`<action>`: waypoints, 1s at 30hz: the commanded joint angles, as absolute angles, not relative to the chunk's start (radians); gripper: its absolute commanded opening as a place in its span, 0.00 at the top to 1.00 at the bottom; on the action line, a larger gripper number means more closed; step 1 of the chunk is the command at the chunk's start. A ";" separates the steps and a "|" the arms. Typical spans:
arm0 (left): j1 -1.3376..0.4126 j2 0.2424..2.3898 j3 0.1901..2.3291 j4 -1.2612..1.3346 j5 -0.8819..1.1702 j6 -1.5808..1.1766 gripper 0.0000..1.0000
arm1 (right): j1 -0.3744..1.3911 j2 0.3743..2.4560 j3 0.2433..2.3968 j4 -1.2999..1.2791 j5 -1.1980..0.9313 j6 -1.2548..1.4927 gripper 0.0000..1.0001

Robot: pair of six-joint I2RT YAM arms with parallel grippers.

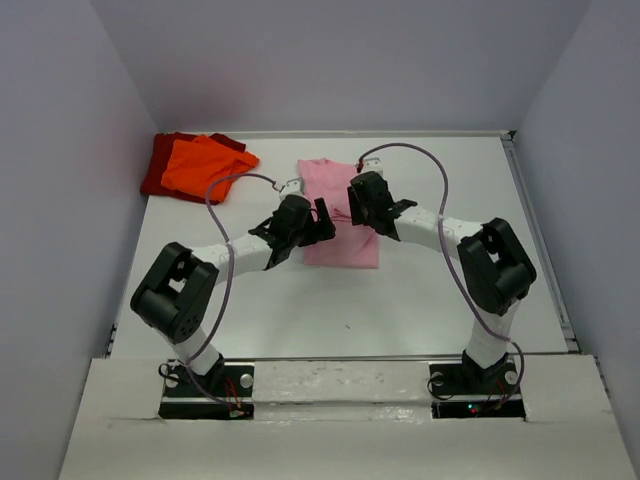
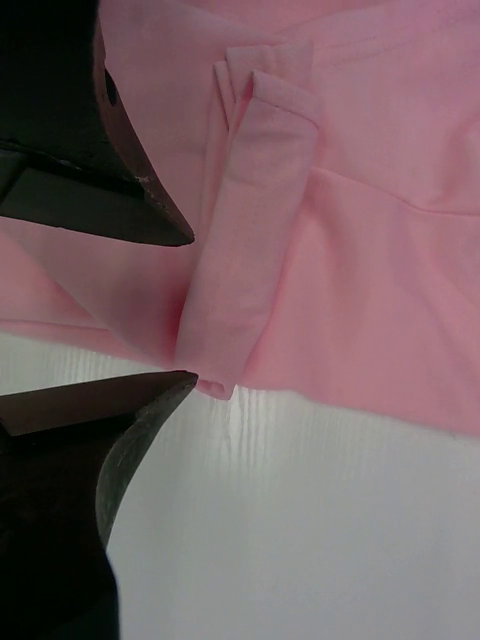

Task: Fold and stack the t-shirts
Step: Fold the folded rectangular tshirt in 1/3 of the way

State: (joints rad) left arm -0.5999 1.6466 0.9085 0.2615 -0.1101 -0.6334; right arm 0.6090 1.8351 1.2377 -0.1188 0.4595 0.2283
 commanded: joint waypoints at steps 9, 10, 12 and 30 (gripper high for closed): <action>-0.634 1.365 0.804 0.249 -0.084 -0.641 0.04 | 0.612 1.953 1.416 -0.156 0.253 0.207 0.42; -0.635 1.361 0.795 0.245 -0.089 -0.631 0.04 | 0.612 1.968 1.422 -0.163 0.250 0.209 0.42; -0.634 1.368 0.785 0.245 -0.104 -0.624 0.04 | 0.612 1.980 1.430 -0.169 0.255 0.212 0.42; -0.632 1.424 0.776 0.275 -0.066 -0.624 0.05 | 0.630 2.009 1.407 -0.167 0.206 0.215 0.43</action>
State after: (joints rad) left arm -0.6373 1.4437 0.7475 0.2619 -0.0639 -0.6426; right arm 0.6170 2.0186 1.3937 -0.1787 0.2367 0.2138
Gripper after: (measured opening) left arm 0.953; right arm 0.578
